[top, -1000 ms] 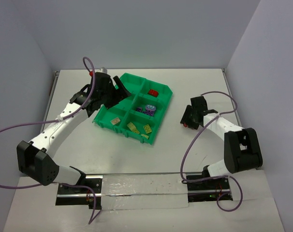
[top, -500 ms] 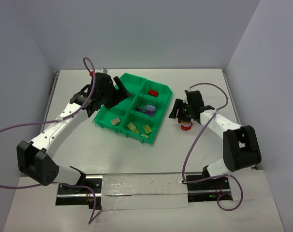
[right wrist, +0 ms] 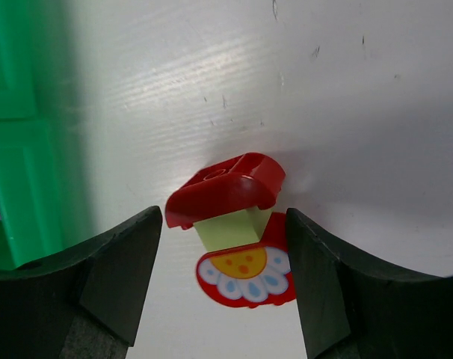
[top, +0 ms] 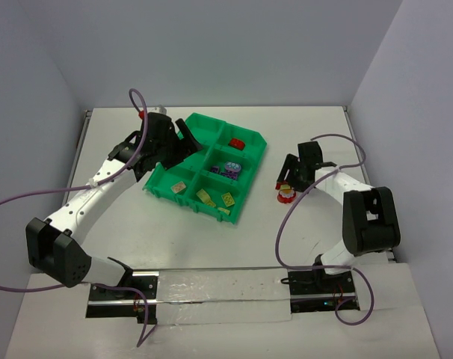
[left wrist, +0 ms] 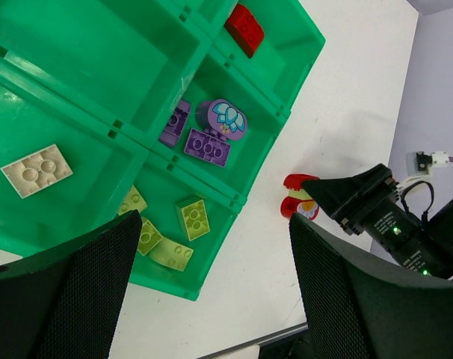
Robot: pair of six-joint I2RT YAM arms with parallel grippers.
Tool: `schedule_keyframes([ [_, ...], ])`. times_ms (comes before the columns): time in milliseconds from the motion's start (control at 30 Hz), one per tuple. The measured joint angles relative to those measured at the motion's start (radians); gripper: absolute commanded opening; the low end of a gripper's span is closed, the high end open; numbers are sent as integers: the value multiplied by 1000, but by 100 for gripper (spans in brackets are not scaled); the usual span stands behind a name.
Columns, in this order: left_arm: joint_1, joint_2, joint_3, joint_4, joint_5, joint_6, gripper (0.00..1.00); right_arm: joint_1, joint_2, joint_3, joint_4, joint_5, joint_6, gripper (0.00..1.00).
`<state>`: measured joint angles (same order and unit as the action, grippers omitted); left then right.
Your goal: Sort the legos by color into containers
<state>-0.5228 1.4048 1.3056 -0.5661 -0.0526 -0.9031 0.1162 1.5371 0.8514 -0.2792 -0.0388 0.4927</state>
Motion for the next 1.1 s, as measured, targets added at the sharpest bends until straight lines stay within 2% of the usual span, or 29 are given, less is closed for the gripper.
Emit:
schedule_keyframes([
  [233, 0, 0, 0, -1, 1, 1, 87, 10, -29, -42, -6, -55, 7, 75],
  [600, -1, 6, 0, 0, 10, 3, 86, 101, -112, -94, -37, -100, 11, 75],
  [867, -7, 6, 0, 0, 11, 3, 86, 100, -203, -89, -69, -22, 7, 76],
  [1100, -8, 6, 0, 0, 11, 3, 86, 95, -189, -36, -105, 22, 42, 77],
])
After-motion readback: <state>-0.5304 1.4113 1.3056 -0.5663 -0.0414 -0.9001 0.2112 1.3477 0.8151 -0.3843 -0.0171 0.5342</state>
